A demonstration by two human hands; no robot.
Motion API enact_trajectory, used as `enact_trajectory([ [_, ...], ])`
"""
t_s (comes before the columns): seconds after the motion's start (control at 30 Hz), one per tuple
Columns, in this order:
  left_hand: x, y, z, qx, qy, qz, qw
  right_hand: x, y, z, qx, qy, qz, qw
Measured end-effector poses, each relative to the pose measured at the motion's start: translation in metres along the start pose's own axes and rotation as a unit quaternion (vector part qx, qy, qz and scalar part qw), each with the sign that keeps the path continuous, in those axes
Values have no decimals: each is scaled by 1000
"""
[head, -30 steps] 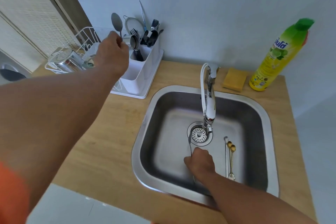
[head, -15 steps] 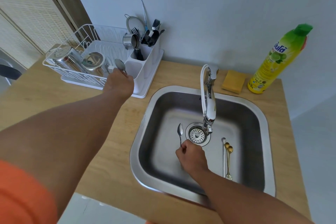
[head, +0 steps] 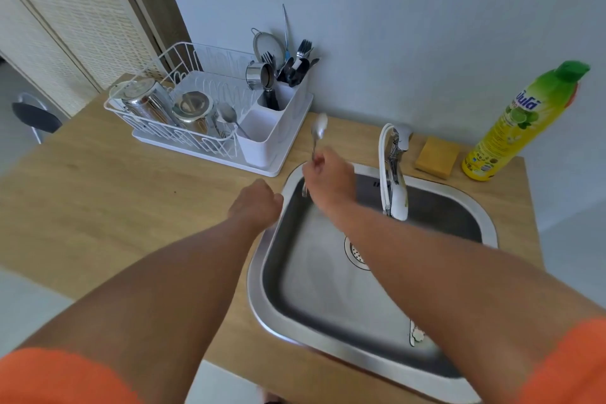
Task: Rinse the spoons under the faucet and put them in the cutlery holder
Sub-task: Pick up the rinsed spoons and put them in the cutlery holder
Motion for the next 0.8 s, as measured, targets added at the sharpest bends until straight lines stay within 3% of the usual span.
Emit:
enact_trajectory([
  [0.2,-14,-13,-6,-51,-26,72,996,23,-105,67,80,39,-19,996],
  [0.33,-21,-13,-13,-93,-52,67,992,8,-138,85,93,10,-25,995],
  [0.67,-31,-15,-25,-153,-51,79,984,-59,-91,75,36,-121,-127,984],
  [0.8,-31,-21,-25,-152,-51,102,982,-61,-72,60,40,-120,-117,985],
])
Point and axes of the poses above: each hand's wrist, its own z-axis towards the middle knuckle, its own x-axis out of the back of the hand, y = z × x, the point moved 8 cm from there along z, towards the middle knuckle, and after that the axes turned 6 degrees about -y, right-handed, at the moved point
